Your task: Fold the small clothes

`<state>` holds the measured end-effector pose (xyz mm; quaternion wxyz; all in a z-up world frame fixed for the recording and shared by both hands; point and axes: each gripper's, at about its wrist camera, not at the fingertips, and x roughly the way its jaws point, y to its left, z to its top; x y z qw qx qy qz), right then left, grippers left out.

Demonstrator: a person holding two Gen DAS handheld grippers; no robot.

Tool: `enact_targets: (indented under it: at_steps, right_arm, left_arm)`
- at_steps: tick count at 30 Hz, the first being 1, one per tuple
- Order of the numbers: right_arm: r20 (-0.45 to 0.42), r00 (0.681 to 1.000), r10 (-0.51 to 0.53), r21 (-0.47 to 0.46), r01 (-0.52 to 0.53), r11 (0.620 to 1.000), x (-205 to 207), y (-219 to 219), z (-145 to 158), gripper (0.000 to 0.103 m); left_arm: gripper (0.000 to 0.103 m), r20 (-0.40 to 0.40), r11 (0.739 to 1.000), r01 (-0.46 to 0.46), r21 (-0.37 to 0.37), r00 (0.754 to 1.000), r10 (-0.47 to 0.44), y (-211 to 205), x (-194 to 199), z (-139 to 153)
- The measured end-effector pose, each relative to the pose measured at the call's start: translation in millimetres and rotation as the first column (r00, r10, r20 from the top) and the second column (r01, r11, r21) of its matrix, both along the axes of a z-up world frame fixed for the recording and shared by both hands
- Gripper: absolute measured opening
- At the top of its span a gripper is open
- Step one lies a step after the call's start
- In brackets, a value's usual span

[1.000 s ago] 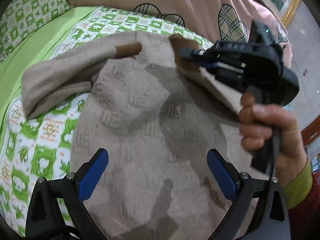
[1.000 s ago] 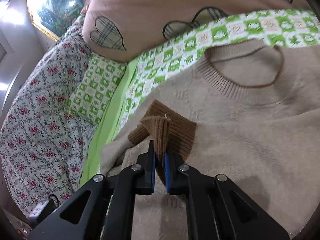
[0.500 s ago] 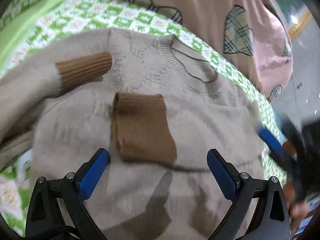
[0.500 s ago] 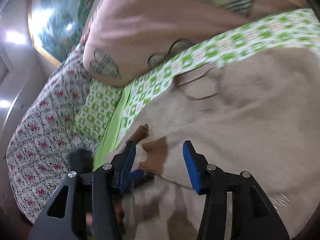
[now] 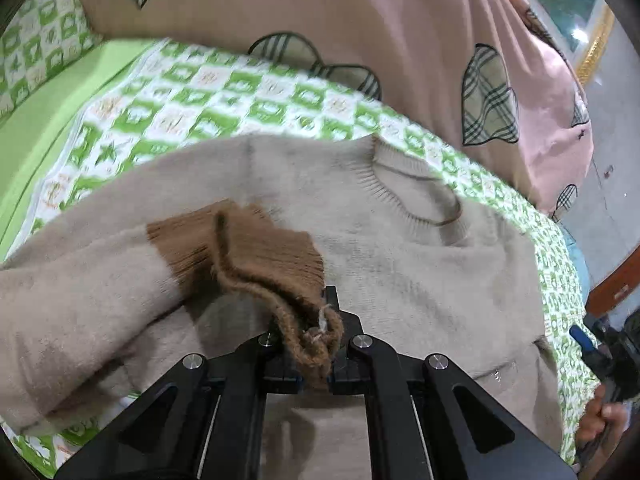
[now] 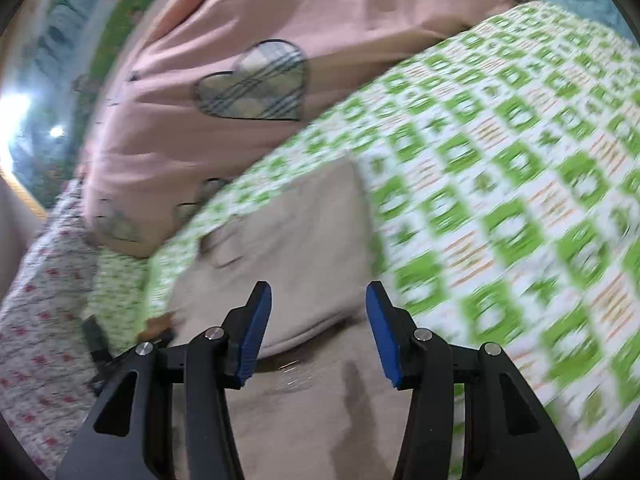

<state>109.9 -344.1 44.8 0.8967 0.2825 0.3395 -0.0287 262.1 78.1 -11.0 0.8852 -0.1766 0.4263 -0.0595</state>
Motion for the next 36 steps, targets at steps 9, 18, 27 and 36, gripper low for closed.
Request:
enact_targets:
  at_steps: [9,18,27,36]
  right_arm:
    - [-0.169,0.982,0.085,-0.099,-0.102,0.99,97,2,-29,0.054]
    - [-0.162,0.983,0.084,-0.192,-0.114,0.975,95,-4,-27,0.008]
    - [-0.184,0.983,-0.025,-0.233,-0.019,0.972,78,-8,-30,0.033]
    - [-0.113,0.986,0.122,-0.08,-0.131,0.988,10,47,-29,0.045]
  left_arm:
    - [0.006,-0.029,1.0,0.02,0.004,0.999,-0.02,-5,-7,-14]
    - [0.006,0.008,0.996,0.084,0.007,0.996,-0.084,-22,-13,-8]
    - [0.02,-0.02,0.997,0.054,0.056,0.998,-0.053,-13,-30,-15]
    - [0.061,0.091,0.984,-0.049,0.171,0.995,0.033,23,-86,29]
